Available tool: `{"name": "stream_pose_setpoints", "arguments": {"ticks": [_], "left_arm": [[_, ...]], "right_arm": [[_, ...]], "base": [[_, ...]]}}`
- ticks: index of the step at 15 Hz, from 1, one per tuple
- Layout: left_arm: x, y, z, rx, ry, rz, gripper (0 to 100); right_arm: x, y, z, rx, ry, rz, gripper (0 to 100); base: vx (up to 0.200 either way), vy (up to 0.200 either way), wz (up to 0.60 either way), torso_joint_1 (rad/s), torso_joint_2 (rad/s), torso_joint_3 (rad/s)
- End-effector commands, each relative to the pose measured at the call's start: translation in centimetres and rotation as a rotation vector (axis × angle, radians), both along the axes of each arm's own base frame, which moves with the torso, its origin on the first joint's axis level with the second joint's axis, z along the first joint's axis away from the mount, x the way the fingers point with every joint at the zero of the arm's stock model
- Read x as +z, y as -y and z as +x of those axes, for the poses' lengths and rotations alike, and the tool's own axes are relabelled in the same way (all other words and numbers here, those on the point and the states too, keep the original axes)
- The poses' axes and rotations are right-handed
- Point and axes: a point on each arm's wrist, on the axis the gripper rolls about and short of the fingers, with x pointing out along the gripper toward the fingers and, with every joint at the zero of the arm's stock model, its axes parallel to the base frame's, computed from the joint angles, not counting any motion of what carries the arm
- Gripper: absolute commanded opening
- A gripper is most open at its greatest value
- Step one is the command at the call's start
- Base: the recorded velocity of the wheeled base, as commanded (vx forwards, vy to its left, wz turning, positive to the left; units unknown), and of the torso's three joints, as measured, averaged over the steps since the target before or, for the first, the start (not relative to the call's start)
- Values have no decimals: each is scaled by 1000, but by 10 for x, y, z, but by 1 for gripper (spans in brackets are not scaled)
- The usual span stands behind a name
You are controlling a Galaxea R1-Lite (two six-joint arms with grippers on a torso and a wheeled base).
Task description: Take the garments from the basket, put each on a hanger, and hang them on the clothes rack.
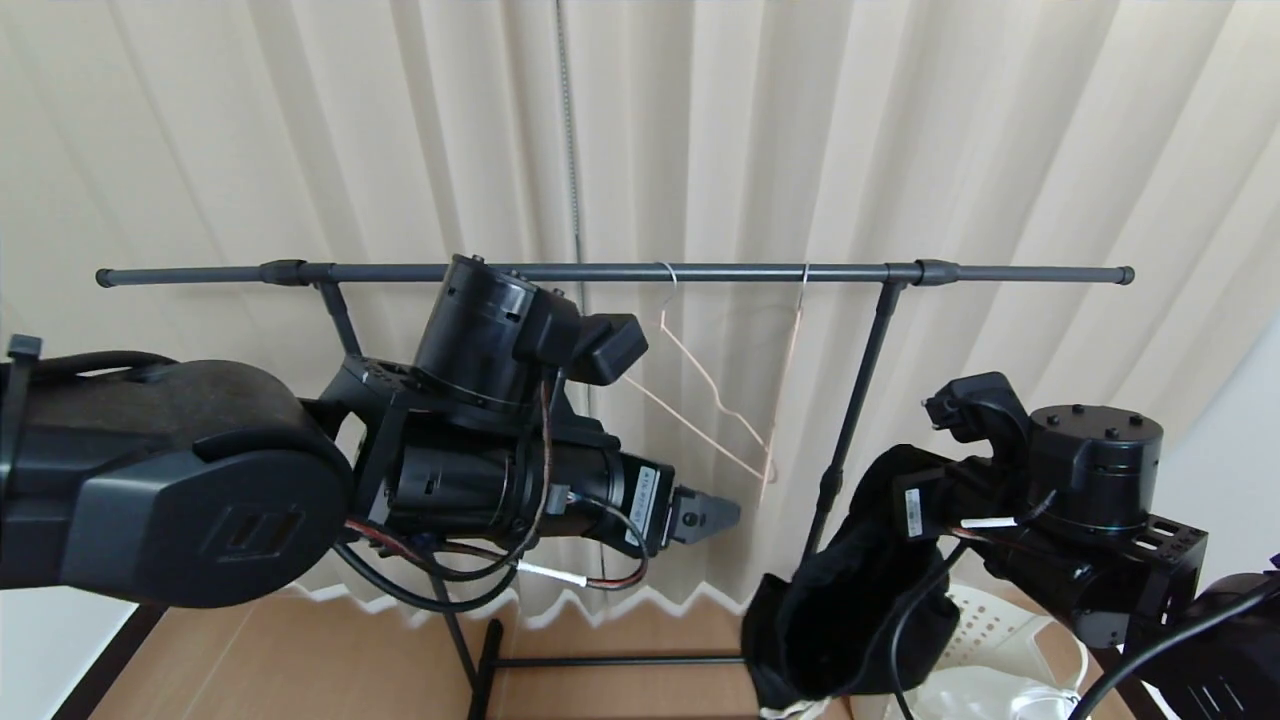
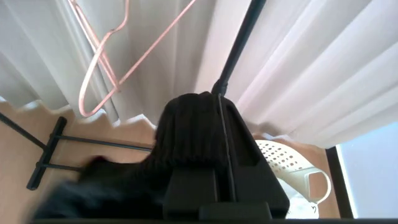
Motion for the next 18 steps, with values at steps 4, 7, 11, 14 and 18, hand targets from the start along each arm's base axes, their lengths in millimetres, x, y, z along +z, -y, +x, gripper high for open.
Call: {"name": "stream_pose_setpoints", "arguments": {"ticks": [4,7,11,14,18], "left_arm": [[-5,10,27,156,58,67,100],[-11,36,63,324,121,121,100],[-16,53,81,348,139,106,100],[-20,61,92,348,148,95,100],[-19,72,107,355,175,69,100]], "right_arm": [[9,2,-5,3,27,-3,0],[18,14,-8,-21,58,-26,0],[20,22,-7,-43,66,-36,0],[21,24,-6,-50,70,-39,0],[21,27,-4,-63,69,-42,0]], "base": [[0,0,0,0,0,0],[0,0,0,0,0,0],[0,0,0,0,0,0],[0,0,0,0,0,0],[0,0,0,0,0,0]]}}
